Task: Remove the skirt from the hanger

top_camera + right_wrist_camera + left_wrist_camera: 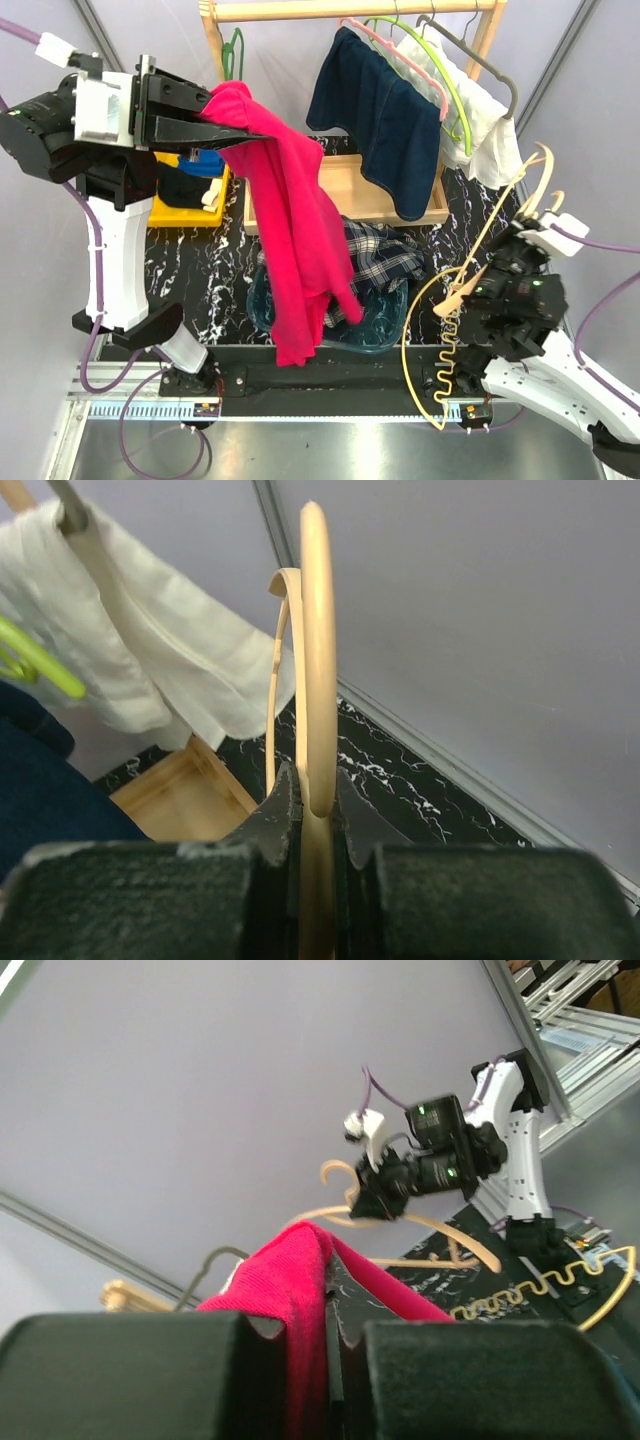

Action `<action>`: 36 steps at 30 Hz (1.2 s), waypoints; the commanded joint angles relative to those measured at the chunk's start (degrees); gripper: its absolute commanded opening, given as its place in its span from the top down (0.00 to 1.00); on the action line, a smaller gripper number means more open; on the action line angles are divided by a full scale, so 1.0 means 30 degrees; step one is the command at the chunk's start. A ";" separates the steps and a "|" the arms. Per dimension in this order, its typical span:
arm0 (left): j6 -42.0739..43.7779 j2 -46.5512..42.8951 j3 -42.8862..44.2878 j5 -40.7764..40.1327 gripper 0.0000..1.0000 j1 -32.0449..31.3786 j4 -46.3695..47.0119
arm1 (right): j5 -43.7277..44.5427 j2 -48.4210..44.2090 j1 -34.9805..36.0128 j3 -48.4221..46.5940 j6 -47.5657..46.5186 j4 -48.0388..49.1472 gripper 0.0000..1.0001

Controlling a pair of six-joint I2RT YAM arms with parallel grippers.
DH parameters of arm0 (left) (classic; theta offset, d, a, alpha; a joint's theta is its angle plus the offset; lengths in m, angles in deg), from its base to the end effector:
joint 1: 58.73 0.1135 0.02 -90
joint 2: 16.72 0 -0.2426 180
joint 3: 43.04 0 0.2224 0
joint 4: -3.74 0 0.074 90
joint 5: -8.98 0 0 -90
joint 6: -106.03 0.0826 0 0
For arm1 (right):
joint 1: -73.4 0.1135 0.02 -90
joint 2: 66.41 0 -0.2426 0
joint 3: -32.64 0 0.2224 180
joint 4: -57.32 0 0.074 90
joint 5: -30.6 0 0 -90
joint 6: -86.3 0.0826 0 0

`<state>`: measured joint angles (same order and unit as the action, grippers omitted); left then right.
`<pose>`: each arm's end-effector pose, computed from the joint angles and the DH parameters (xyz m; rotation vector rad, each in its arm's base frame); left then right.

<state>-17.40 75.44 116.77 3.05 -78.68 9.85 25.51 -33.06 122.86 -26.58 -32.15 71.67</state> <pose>0.1006 -0.1239 0.6409 1.4887 0.4194 -0.9559 0.1142 0.0070 0.3964 0.6234 1.3901 -0.3491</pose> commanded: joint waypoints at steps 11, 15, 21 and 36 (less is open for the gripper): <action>1.0986 -0.0955 -0.1705 -0.6782 0.91 -0.1378 -0.0835 | 0.3807 0.2010 0.0479 0.1721 0.0166 0.3065 1.00; 1.7607 -0.0779 -0.1939 -0.7310 0.91 -0.2372 -0.2300 | 0.4276 0.2158 0.0508 0.1838 -0.0301 0.3592 1.00; 2.3343 -0.0980 -0.2930 -0.7192 0.91 -0.3107 -0.3415 | 0.4248 0.2244 0.0508 0.2101 -0.0713 0.3741 1.00; 2.8021 -0.0849 -0.3945 -0.9277 0.96 -0.3664 -0.4582 | 0.4248 0.2422 0.0508 0.2131 -0.1035 0.4473 1.00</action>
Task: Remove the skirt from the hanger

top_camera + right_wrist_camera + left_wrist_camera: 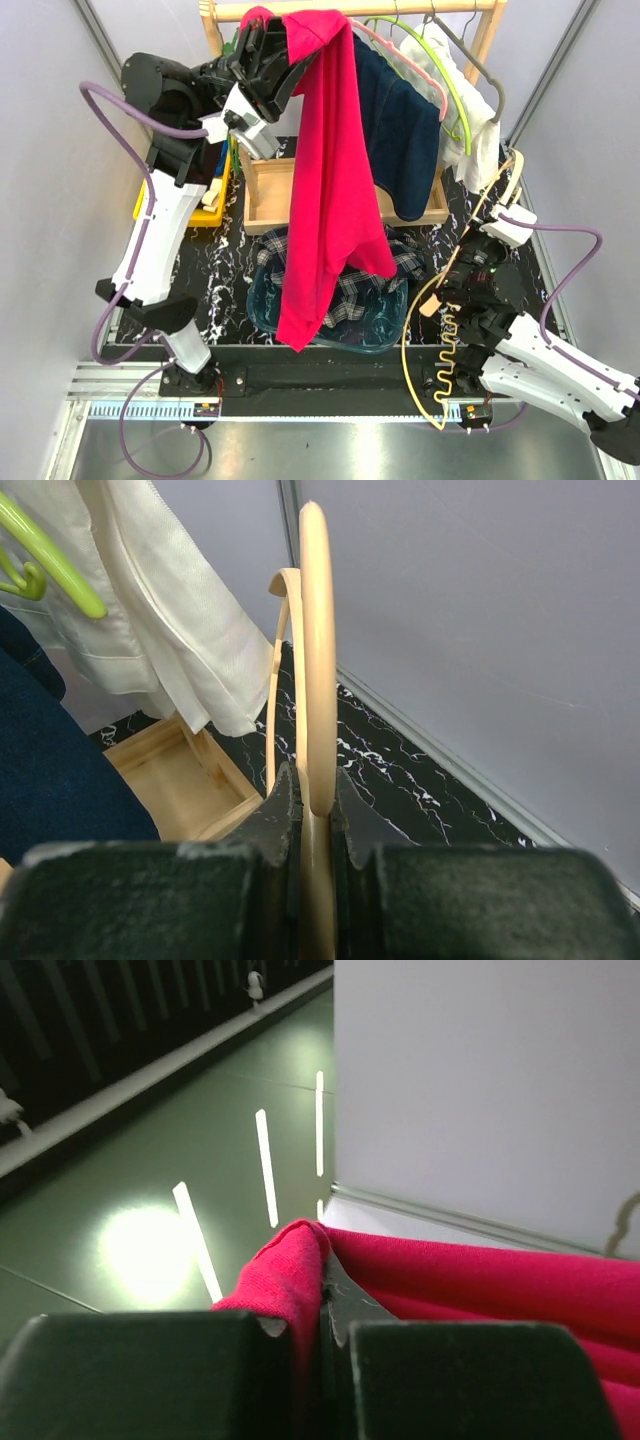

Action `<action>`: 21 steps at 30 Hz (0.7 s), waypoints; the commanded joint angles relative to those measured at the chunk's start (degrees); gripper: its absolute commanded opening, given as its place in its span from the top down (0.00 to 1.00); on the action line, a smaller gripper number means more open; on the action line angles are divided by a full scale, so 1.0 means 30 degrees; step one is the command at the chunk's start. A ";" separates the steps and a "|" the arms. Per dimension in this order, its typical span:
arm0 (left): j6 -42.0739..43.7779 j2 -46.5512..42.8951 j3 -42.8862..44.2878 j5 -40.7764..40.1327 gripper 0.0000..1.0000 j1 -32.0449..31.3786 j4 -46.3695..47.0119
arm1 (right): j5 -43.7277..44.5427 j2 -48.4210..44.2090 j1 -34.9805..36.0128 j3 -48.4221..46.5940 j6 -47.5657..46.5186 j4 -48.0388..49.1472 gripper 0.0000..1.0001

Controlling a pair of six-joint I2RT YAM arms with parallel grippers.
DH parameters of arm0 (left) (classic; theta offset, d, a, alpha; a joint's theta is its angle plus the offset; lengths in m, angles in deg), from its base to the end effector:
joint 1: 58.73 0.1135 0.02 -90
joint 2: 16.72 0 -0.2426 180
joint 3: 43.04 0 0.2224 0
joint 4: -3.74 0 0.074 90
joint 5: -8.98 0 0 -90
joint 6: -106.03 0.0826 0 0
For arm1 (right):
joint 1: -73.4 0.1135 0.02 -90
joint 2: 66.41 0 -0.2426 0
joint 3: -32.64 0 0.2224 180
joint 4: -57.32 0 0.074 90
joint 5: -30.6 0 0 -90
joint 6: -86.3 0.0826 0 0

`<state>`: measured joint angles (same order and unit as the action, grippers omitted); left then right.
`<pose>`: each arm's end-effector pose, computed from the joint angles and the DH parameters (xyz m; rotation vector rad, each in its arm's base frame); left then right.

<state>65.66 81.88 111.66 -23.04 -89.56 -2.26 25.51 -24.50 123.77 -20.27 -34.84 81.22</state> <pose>0.1838 -0.1913 0.6283 1.1435 -0.1404 -0.0610 0.1428 0.0434 0.3645 0.5142 1.4478 -0.4428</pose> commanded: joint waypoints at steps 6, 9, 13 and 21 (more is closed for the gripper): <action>-0.0628 -0.9303 -1.4314 -0.0309 0.92 -0.0065 -0.5721 | 0.4248 -0.0494 0.0232 0.0085 -0.0519 0.1319 1.00; -0.1157 -1.1093 -1.8593 -0.0545 0.84 -0.0065 -0.8478 | 0.4248 -0.0435 0.0232 -0.0120 -0.0666 0.1377 1.00; -0.2153 -1.2447 -2.3248 -0.0515 0.40 -0.0065 -1.0919 | 0.4277 -0.0084 0.0232 -0.0004 -0.0930 0.1552 1.00; -0.4616 -1.2626 -2.4114 -0.2623 0.01 -0.0095 -1.1508 | 0.4277 -0.0259 0.0320 0.2279 0.0182 0.2403 0.85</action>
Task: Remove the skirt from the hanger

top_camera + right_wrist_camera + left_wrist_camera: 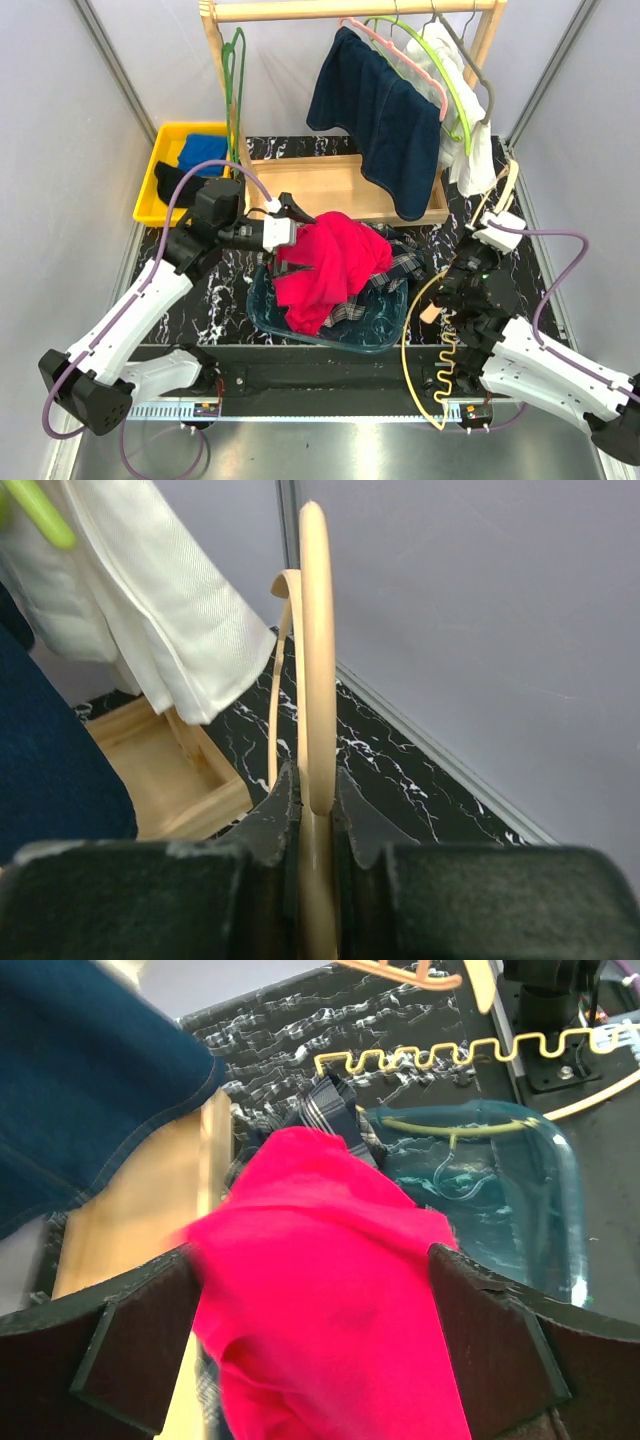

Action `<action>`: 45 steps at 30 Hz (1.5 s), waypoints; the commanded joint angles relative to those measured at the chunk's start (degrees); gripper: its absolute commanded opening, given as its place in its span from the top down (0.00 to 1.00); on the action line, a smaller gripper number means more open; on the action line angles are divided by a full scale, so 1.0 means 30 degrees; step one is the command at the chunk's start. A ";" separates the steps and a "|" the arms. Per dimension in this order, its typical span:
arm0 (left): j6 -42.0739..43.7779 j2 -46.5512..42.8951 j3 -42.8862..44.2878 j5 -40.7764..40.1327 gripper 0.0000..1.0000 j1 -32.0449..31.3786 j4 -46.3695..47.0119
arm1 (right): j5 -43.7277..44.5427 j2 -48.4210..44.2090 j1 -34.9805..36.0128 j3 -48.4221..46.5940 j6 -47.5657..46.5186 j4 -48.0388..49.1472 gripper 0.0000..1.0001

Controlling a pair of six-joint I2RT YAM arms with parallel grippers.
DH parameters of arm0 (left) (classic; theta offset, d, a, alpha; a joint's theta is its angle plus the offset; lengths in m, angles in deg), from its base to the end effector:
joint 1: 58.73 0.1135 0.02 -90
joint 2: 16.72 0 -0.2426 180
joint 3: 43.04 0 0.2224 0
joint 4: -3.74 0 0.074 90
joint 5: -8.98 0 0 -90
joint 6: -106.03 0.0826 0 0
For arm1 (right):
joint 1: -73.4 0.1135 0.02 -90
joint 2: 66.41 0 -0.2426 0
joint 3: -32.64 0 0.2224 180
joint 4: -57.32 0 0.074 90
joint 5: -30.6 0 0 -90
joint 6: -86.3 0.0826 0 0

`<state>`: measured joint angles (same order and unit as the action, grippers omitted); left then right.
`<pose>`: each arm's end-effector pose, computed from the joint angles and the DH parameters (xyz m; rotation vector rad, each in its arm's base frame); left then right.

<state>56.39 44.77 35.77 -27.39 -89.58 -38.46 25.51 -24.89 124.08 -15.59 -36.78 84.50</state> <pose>0.1617 -0.1741 0.3412 1.5297 1.1322 -0.8164 0.1440 0.0459 0.3456 0.4734 1.4659 -0.4785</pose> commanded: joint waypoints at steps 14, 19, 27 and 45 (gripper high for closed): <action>-0.3343 0.0741 0.5664 -0.1732 0.01 0.0000 0.2225 | 0.4248 -0.0833 0.0247 -0.2348 -0.1891 0.1281 0.36; -0.7320 0.2204 0.7858 -0.2202 0.01 0.0818 0.4274 | 0.3108 0.2122 0.0627 -0.7764 -0.3211 0.0142 0.32; -1.5909 0.5106 1.0733 0.0169 0.01 0.4246 0.7587 | -0.7462 1.1426 0.1128 -2.3055 0.1016 -1.1763 0.23; -1.4039 0.1475 0.7073 0.1460 0.01 0.6943 0.6271 | -2.2262 2.3426 -0.8687 -4.0291 0.7802 -1.9983 0.22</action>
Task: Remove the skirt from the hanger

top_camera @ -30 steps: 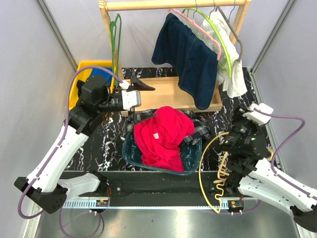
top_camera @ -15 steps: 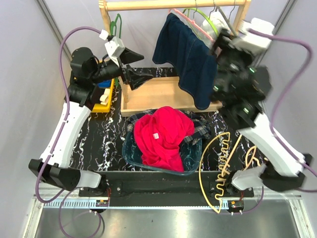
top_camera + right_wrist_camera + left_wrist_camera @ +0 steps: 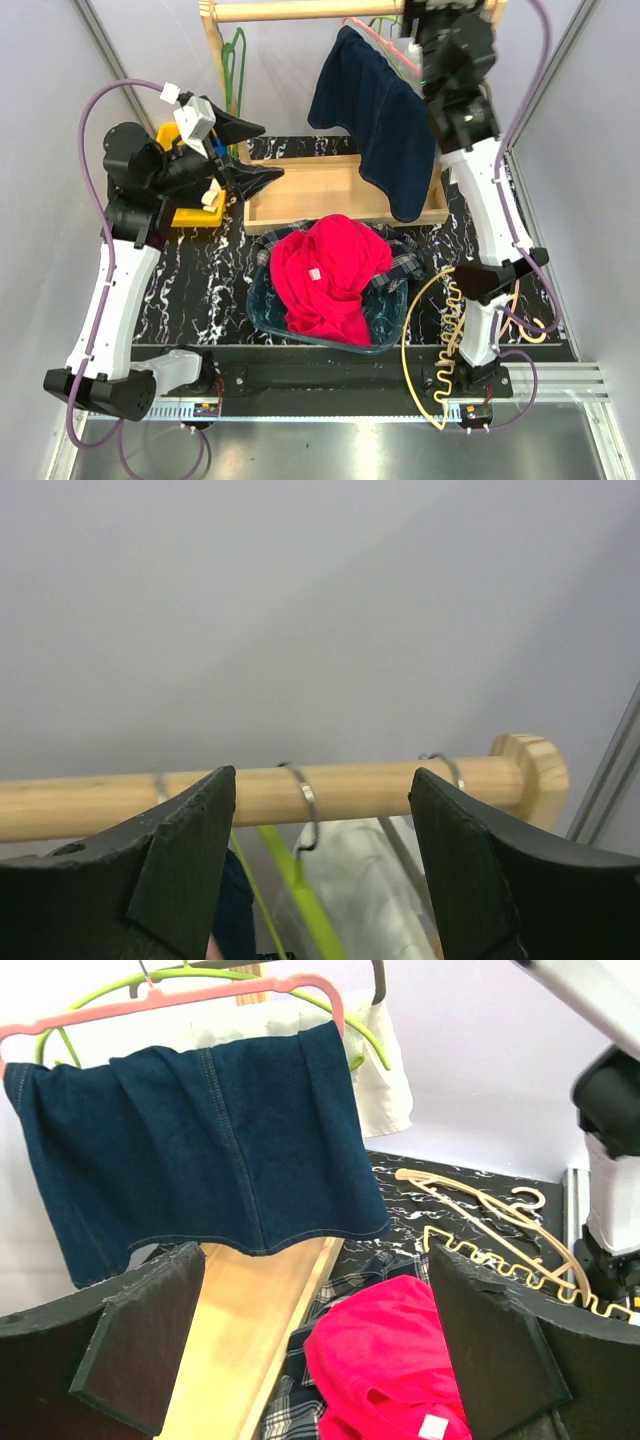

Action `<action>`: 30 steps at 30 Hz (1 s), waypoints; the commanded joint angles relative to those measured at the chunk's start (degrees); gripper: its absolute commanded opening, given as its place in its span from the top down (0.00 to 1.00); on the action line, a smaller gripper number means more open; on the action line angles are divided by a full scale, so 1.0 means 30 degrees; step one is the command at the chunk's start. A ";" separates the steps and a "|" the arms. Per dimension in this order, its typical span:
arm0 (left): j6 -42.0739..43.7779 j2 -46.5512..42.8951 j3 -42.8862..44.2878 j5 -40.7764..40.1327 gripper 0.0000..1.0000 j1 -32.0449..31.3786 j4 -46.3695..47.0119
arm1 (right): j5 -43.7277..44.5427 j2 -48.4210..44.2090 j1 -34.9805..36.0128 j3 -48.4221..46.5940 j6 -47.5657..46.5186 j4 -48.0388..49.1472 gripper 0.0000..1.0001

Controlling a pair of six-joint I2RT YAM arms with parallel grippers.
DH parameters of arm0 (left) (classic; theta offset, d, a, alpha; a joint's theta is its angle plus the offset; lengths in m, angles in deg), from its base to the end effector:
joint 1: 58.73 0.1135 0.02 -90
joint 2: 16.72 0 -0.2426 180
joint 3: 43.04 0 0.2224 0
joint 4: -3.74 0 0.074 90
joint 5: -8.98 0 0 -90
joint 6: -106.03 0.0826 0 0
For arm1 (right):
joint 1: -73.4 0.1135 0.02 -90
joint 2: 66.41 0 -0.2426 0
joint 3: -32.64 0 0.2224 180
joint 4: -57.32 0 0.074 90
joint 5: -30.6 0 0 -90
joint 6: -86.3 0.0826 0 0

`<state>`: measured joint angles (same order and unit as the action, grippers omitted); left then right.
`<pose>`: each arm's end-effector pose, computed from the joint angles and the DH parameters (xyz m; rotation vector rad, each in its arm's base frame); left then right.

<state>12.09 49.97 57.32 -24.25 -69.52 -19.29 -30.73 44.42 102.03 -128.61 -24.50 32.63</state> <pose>0.2094 -0.1102 0.4816 0.9123 1.2328 -0.8872 0.3525 0.1473 0.5752 -0.0531 1.1803 -0.1601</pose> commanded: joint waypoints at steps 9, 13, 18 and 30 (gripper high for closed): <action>0.1198 -0.0143 -0.0432 0.0587 0.01 0.0431 -0.0237 | -0.7649 -0.0787 -0.1835 -0.0251 0.7456 -0.4576 0.24; 0.1633 0.0004 -0.0578 0.0646 0.01 0.0431 -0.0149 | -0.7857 -0.1522 -0.1835 0.1772 0.7957 -0.4253 0.24; 0.1637 0.0063 -0.0755 0.0559 0.01 0.0402 -0.0061 | -0.8031 -0.0879 -0.1864 0.1513 0.7840 -0.4311 0.26; 0.2047 0.0209 -0.0316 0.0206 0.01 0.0431 -0.0471 | -0.9320 0.2138 -0.2392 -0.0481 0.9040 -0.4692 0.35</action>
<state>17.02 50.26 55.27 -23.81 -68.51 -21.78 -55.69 48.40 95.45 -128.07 0.11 18.51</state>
